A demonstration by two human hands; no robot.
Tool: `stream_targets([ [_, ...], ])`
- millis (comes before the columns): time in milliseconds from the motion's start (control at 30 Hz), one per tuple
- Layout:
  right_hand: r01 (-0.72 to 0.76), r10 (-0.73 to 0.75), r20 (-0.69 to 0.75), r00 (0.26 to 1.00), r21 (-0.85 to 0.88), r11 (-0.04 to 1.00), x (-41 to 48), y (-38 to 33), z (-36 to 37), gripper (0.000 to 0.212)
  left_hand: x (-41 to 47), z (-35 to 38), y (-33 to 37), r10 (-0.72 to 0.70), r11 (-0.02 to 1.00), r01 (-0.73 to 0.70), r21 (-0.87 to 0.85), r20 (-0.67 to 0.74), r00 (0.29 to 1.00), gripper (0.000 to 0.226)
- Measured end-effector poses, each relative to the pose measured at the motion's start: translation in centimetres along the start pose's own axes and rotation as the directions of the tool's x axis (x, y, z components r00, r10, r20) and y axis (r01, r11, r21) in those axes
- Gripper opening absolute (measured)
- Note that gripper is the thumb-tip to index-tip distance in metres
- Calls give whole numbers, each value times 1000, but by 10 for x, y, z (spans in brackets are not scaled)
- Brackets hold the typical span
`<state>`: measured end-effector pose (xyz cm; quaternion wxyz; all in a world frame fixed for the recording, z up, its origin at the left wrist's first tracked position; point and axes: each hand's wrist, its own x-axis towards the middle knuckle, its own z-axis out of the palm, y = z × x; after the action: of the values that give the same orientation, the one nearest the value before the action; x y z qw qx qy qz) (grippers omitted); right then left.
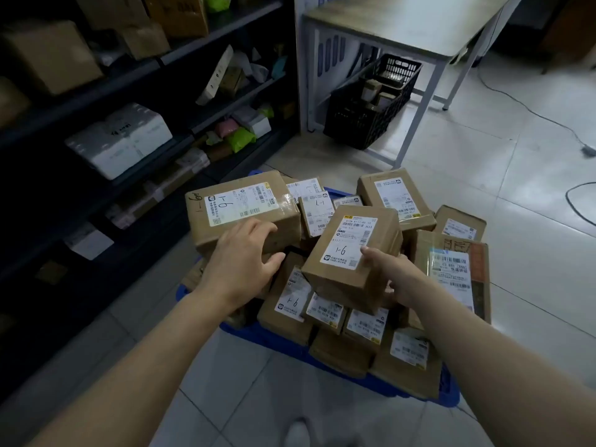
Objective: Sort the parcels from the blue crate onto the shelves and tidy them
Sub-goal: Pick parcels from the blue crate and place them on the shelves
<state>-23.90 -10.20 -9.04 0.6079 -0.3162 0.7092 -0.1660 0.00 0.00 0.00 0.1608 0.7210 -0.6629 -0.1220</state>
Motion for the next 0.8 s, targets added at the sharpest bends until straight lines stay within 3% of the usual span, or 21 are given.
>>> stream_targets([
  [400,-78,76,18,997,188,979,18,2,2,104,11,12,-5,43,999,-43,1,-27,999,44],
  [800,190,-182,-54,982,283,940,-29,-60,-33,98,27,-15,18,-26,998,22,-53,-87,996,43],
])
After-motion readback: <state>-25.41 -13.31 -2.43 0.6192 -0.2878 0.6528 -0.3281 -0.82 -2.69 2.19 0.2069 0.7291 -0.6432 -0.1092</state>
